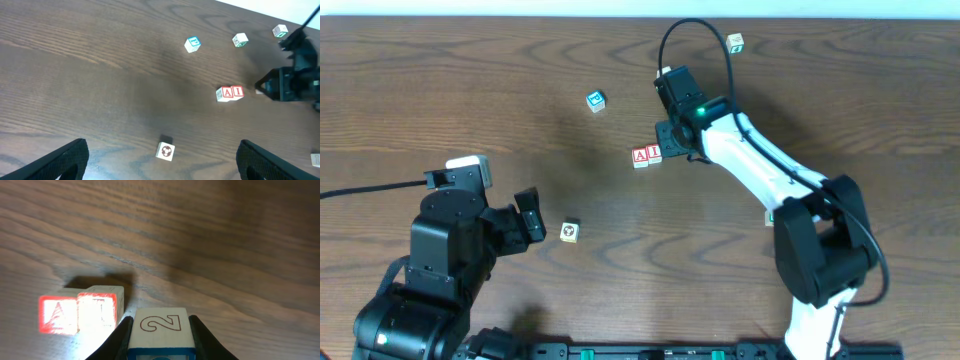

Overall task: Spell out Ai2
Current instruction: 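Carry blue 2 block with right gripper to right of I block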

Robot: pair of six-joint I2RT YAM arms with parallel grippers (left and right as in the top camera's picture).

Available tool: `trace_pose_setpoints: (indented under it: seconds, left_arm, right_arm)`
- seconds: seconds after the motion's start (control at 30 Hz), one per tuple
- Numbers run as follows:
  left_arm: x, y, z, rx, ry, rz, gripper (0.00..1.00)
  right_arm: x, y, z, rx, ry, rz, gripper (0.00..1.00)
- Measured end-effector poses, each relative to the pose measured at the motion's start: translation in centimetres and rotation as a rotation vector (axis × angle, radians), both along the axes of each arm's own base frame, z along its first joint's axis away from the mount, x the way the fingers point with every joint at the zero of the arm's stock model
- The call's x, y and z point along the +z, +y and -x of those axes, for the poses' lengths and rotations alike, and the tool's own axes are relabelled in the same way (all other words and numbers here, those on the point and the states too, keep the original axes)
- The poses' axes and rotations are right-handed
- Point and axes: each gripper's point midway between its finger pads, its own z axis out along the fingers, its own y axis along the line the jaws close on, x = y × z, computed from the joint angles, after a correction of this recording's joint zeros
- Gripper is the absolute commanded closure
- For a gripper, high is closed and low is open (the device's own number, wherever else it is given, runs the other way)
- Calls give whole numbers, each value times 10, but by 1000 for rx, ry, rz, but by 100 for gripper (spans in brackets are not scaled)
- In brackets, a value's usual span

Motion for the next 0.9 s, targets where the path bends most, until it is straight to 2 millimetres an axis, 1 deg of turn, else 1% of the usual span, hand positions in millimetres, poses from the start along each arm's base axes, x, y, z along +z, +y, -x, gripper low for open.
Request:
trace_pose_setpoints:
  seconds: [0.1, 0.2, 0.47, 0.67, 0.8, 0.9]
  left_arm:
    - [0, 0, 0, 0, 0, 0, 5]
    - [0, 0, 0, 1, 0, -1, 5]
    - [0, 1, 0, 5, -3, -4, 4]
    - [2, 1, -2, 6, -12, -1, 5]
    - [4, 0, -3, 6, -21, 2, 5]
    - [4, 0, -3, 6, -21, 2, 5]
  right_arm:
    - [-10, 0, -1, 0, 13, 7, 81]
    - [-15, 1, -2, 0, 17, 8, 81]
    - [-16, 2, -7, -1, 5, -2, 82]
    - [-34, 1, -7, -4, 38, 12, 82]
    - [-38, 0, -6, -3, 45, 15, 82]
    - [-38, 0, -6, -3, 44, 15, 79]
